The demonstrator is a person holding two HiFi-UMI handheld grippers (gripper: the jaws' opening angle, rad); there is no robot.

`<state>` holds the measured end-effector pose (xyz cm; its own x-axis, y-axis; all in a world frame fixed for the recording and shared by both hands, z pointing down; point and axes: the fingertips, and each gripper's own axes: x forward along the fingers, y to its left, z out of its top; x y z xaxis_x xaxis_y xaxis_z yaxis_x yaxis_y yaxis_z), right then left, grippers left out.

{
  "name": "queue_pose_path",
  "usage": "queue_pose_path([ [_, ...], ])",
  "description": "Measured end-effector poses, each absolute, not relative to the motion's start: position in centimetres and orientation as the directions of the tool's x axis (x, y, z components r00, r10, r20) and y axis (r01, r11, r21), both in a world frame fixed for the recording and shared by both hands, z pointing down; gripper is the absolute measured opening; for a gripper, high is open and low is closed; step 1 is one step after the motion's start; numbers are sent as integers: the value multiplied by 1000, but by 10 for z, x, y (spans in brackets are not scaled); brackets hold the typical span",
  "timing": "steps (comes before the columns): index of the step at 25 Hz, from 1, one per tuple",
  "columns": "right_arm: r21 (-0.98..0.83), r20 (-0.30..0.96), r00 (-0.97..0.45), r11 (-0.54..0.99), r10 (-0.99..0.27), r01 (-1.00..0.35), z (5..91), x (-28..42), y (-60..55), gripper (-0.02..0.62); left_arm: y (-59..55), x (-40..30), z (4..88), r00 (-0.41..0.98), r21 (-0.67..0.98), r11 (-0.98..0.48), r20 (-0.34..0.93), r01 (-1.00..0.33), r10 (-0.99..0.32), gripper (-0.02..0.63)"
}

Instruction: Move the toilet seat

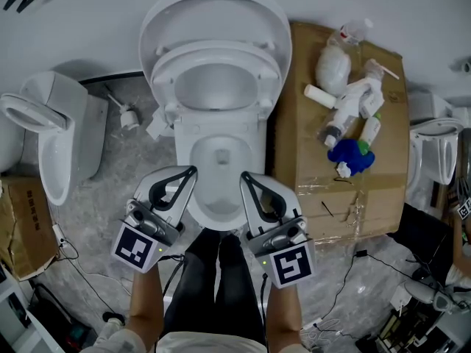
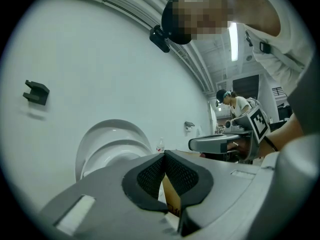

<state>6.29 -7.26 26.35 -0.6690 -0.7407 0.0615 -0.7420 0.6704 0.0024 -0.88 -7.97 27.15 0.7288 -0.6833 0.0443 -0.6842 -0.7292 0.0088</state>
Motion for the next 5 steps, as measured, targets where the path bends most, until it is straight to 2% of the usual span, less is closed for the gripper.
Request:
queue_pose_path([
  [5, 17, 67, -669, 671, -741, -741, 263, 60, -69, 2, -75, -11, 273, 728, -1, -729, 53, -685, -684, -9],
])
